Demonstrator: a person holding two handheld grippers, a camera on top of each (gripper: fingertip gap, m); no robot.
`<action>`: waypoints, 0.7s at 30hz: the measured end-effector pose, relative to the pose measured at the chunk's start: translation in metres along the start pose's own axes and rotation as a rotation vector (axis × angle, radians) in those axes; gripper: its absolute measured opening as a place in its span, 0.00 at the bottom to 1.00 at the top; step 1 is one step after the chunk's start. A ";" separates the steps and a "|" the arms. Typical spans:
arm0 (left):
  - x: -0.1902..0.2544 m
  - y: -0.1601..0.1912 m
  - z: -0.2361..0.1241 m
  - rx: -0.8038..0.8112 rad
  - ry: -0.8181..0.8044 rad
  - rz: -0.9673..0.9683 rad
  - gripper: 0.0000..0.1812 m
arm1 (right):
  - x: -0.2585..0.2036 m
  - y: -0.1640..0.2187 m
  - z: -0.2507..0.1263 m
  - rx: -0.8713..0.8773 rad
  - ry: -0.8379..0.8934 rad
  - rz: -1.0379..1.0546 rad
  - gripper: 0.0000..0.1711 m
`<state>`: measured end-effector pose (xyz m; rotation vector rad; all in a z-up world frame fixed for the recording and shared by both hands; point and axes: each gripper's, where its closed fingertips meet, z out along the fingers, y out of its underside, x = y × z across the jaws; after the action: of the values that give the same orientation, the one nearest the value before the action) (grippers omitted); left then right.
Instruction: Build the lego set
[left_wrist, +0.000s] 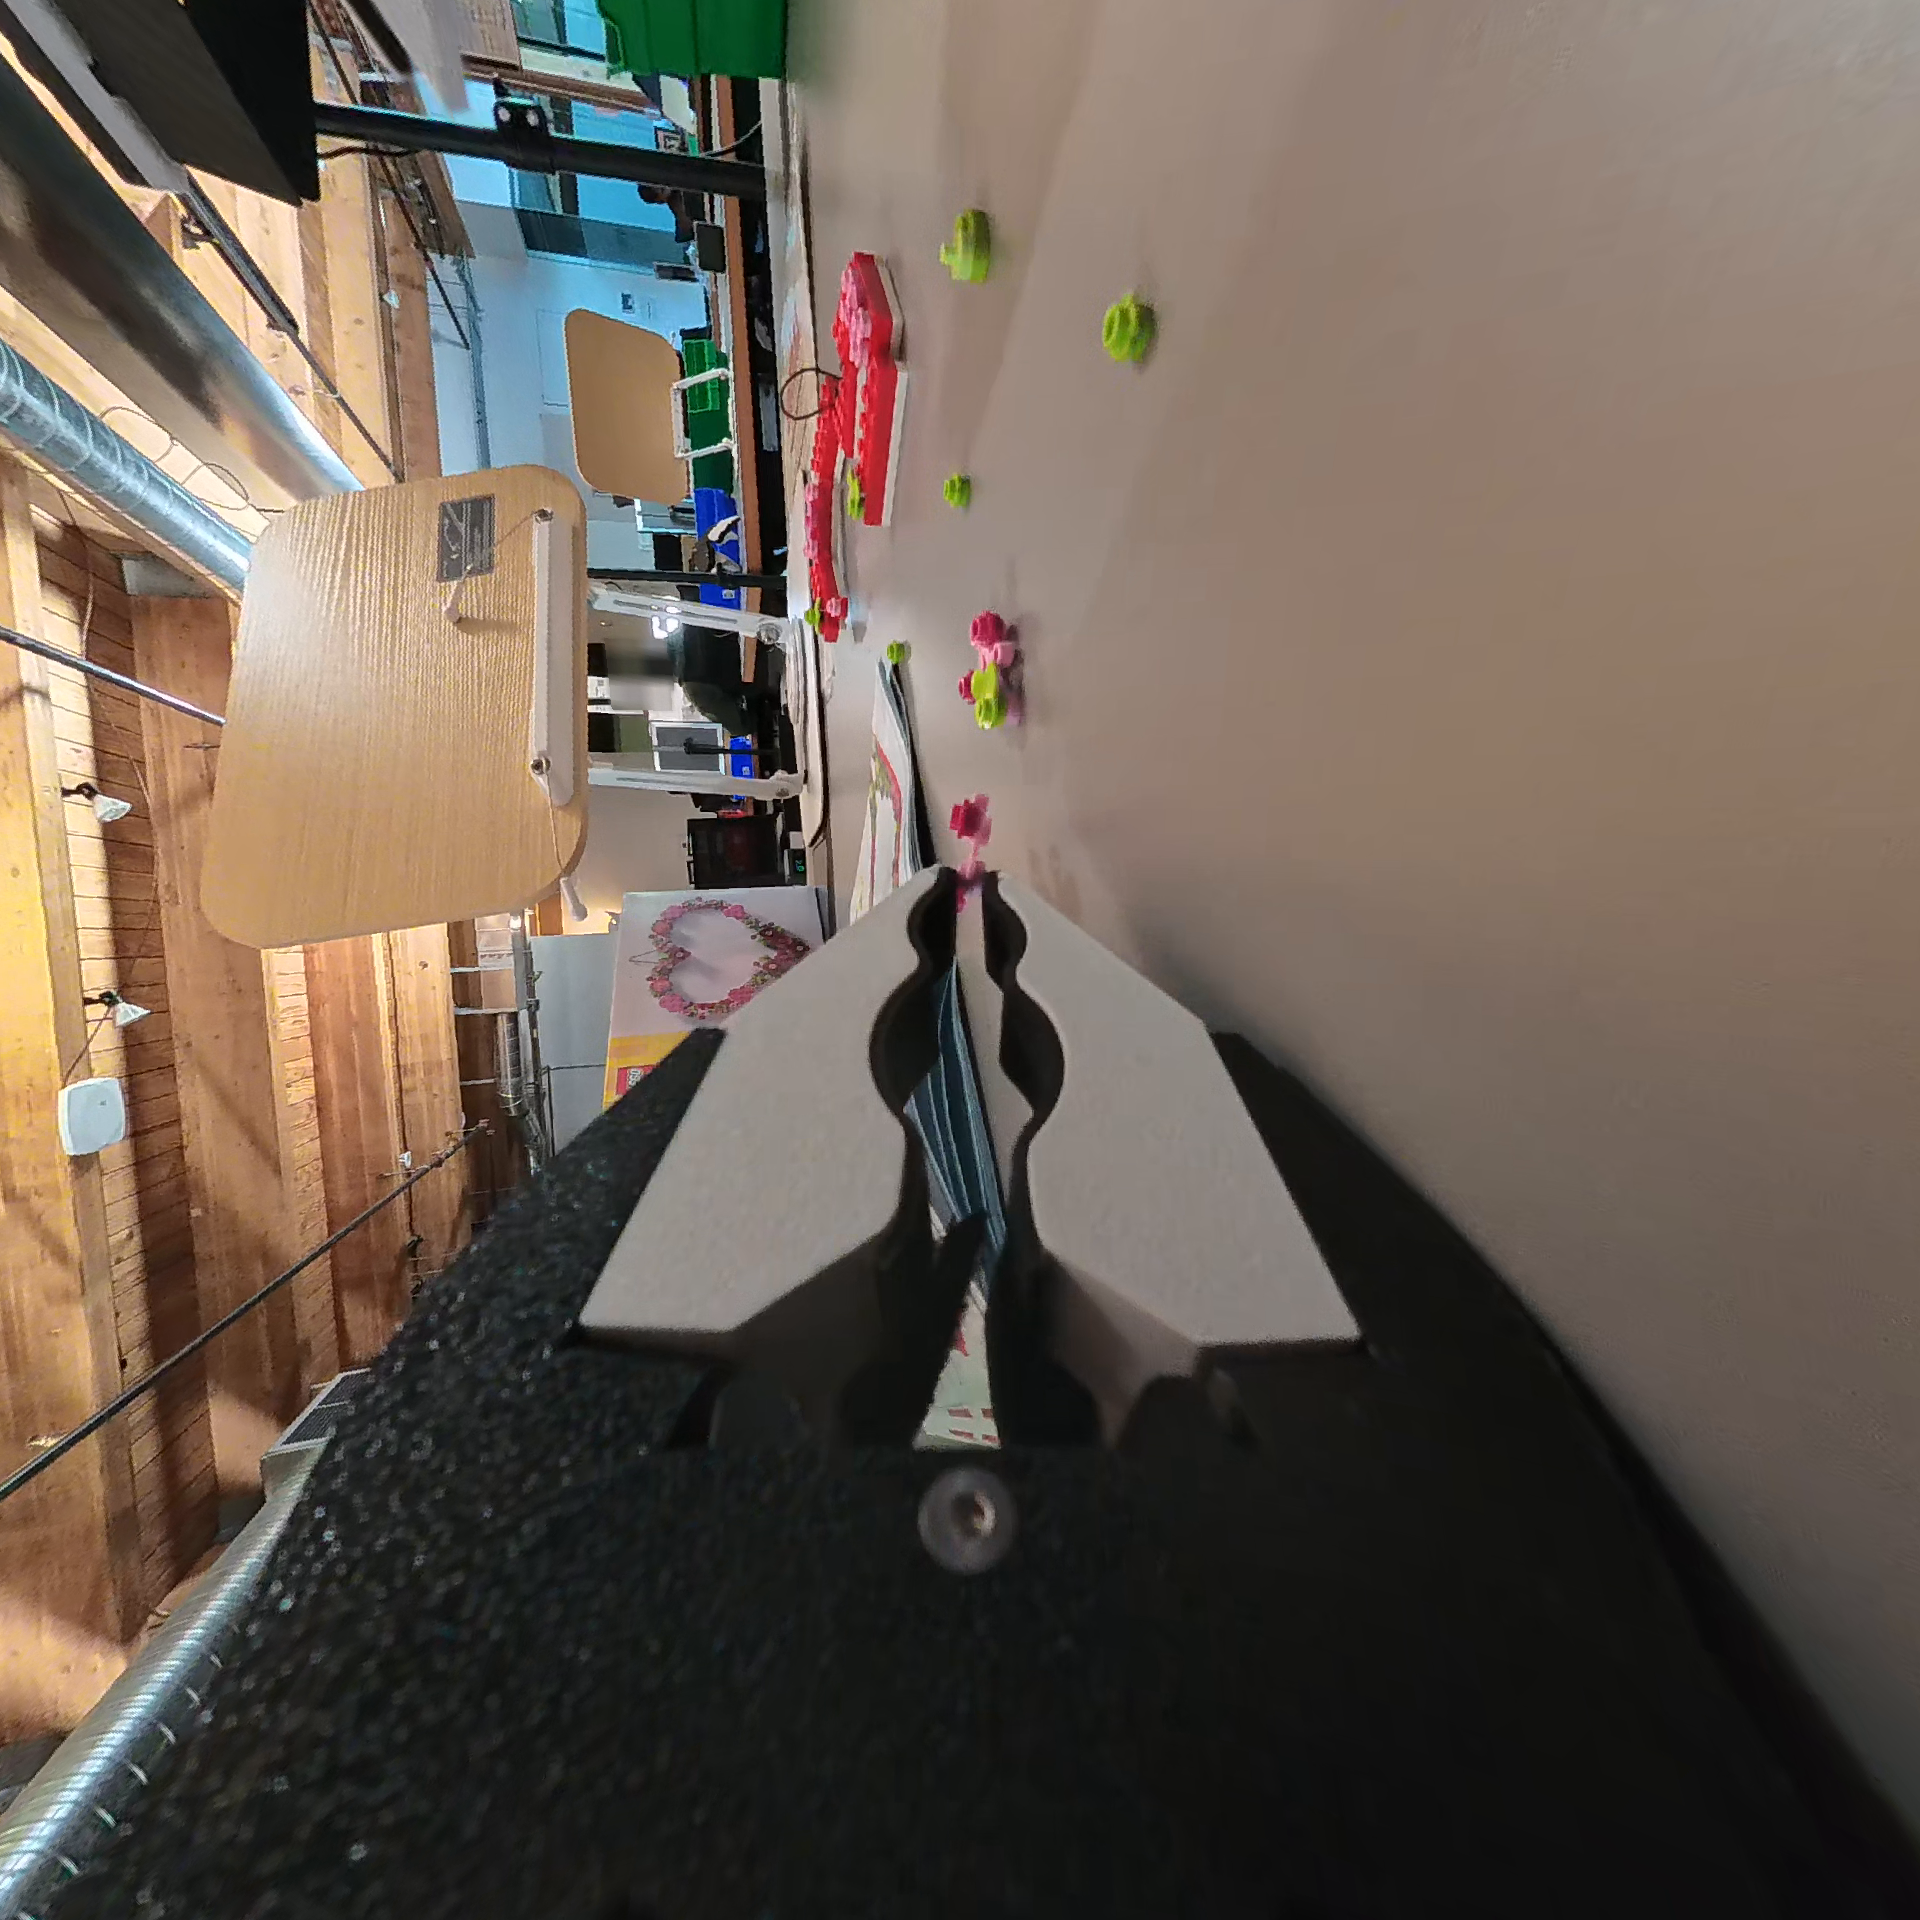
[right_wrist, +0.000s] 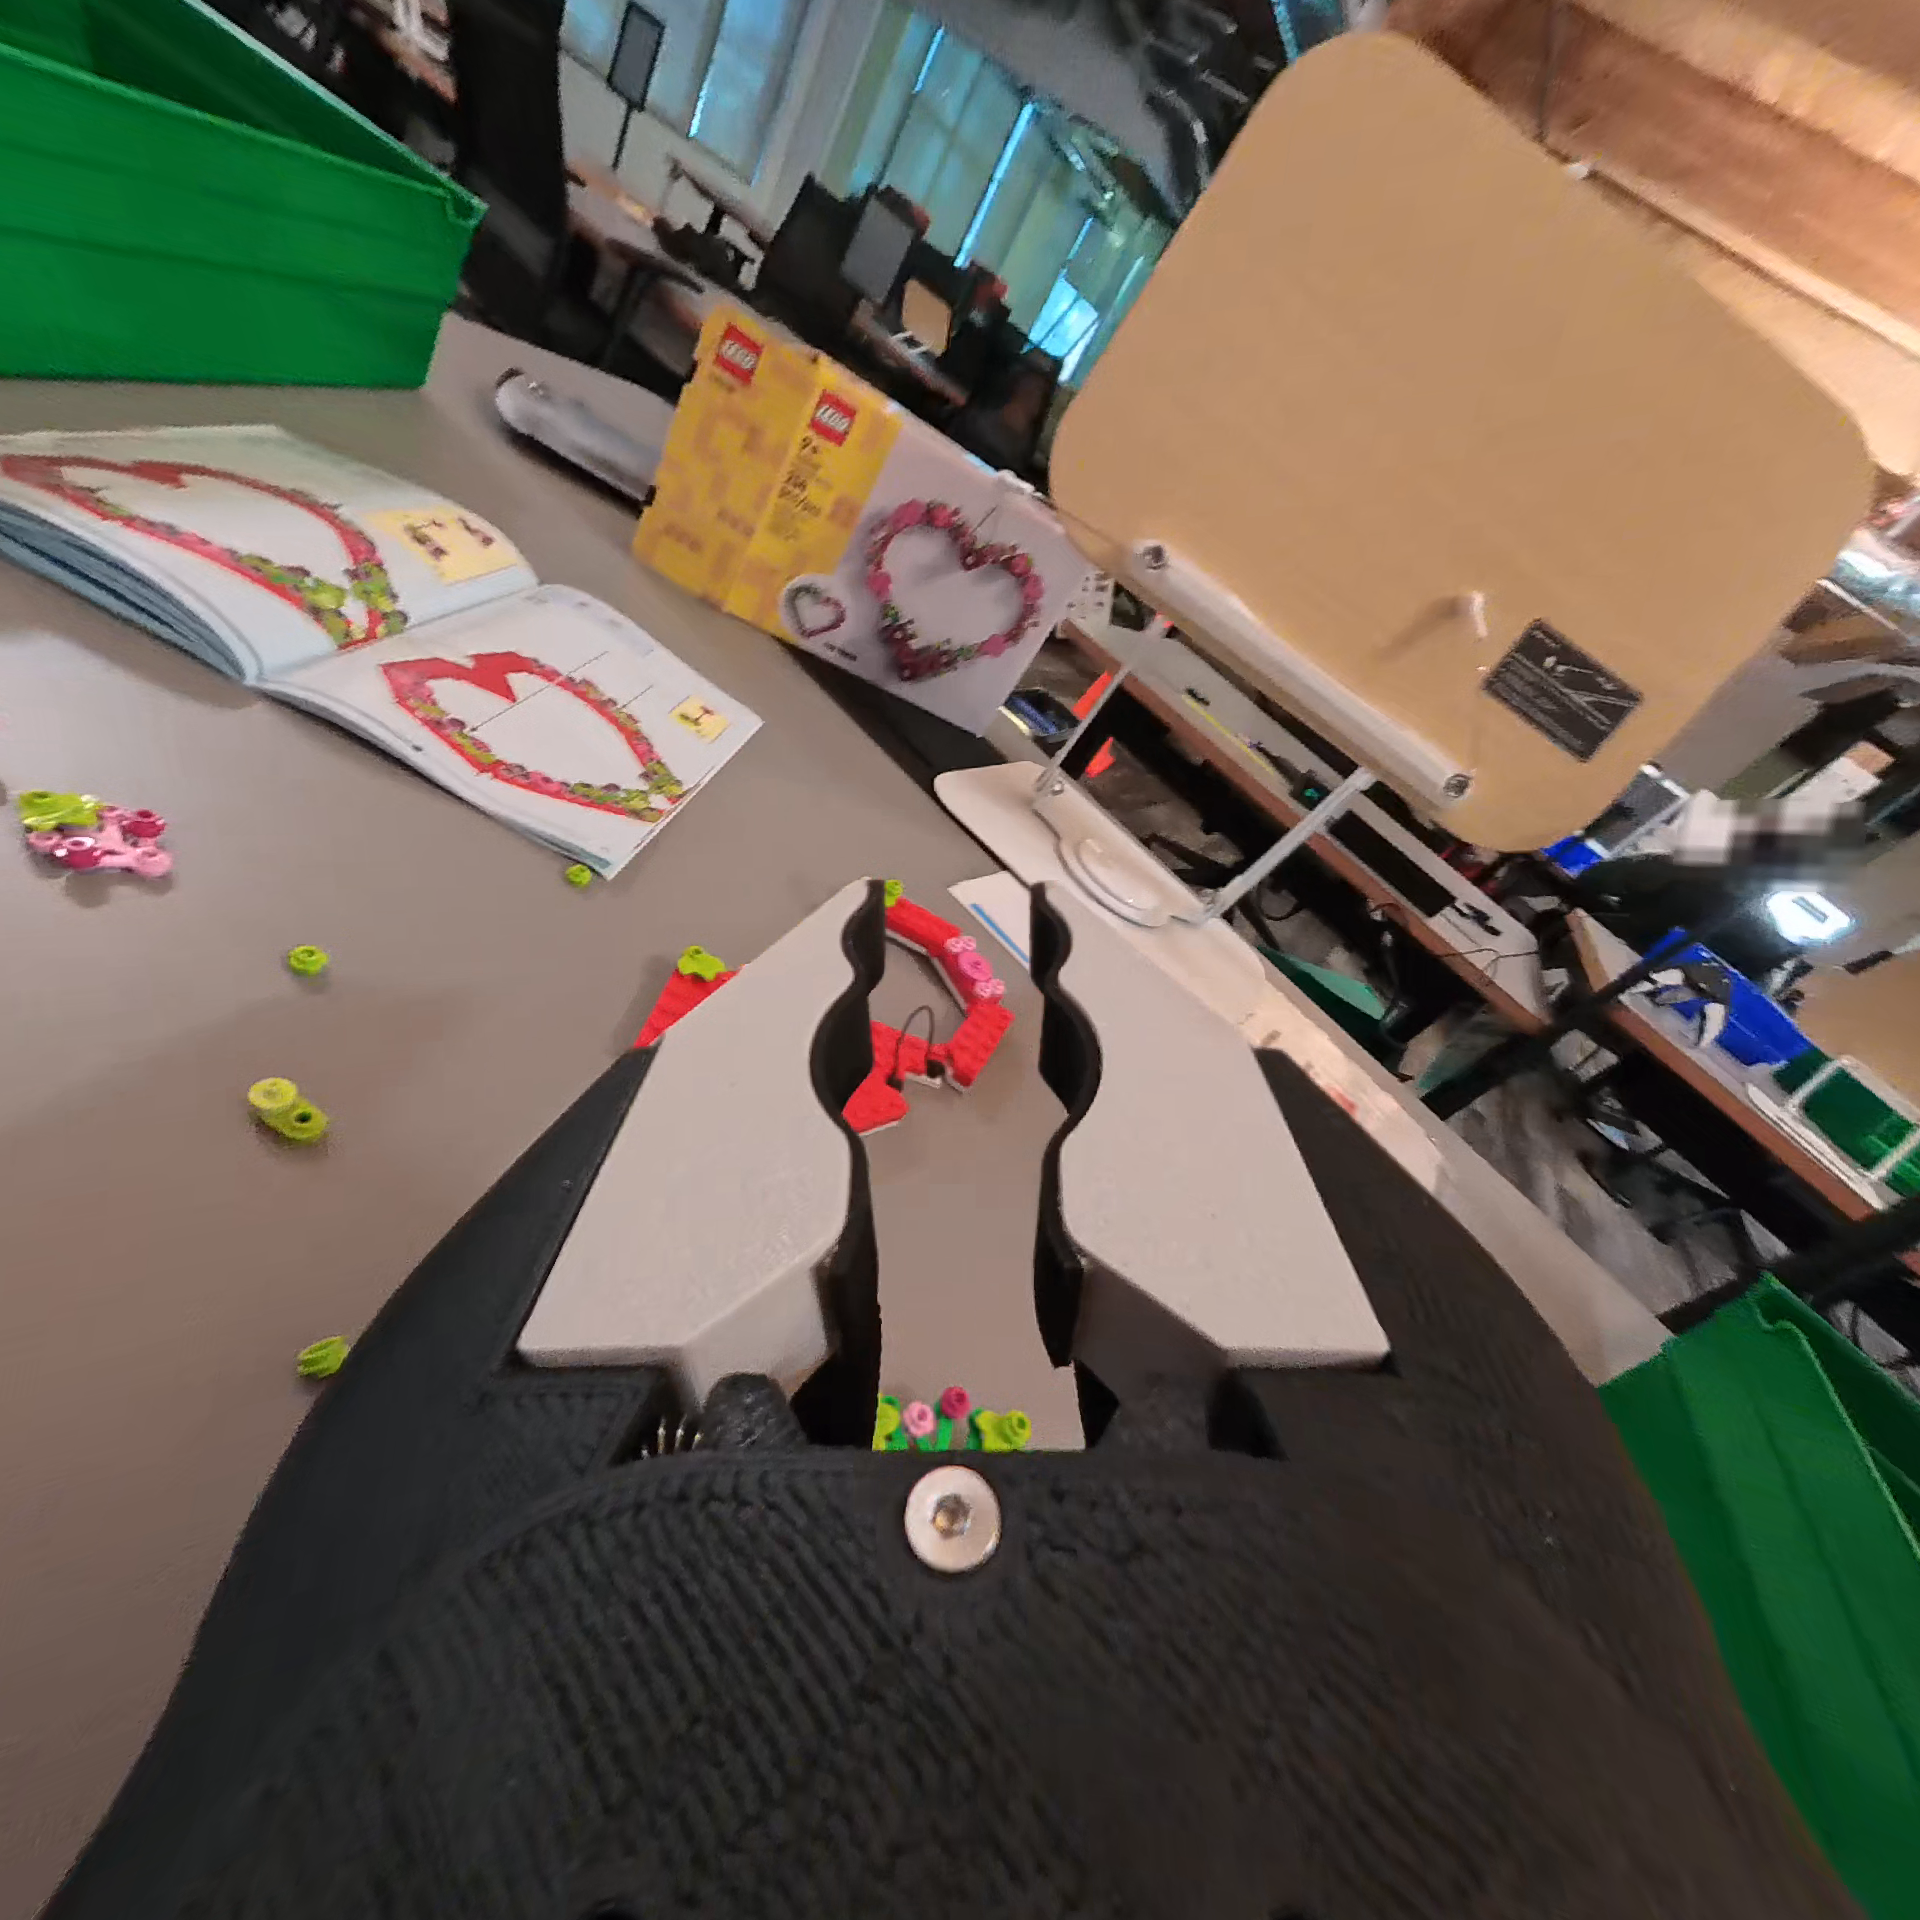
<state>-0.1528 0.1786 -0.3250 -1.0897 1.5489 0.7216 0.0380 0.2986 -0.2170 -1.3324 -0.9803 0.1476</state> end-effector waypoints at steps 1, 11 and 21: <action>0.000 0.000 0.000 -0.001 0.002 -0.005 0.01 | 0.004 0.001 -0.002 0.008 0.022 0.001 0.15; 0.002 0.003 0.001 -0.012 0.026 -0.039 0.02 | 0.103 0.037 -0.062 0.097 0.563 -0.166 0.10; 0.005 0.004 0.001 -0.015 0.050 -0.057 0.02 | 0.126 0.068 -0.075 0.082 0.653 -0.045 0.10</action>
<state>-0.1560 0.1798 -0.3300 -1.1657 1.5503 0.6729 0.1943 0.3385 -0.2051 -1.1664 -0.4424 -0.2676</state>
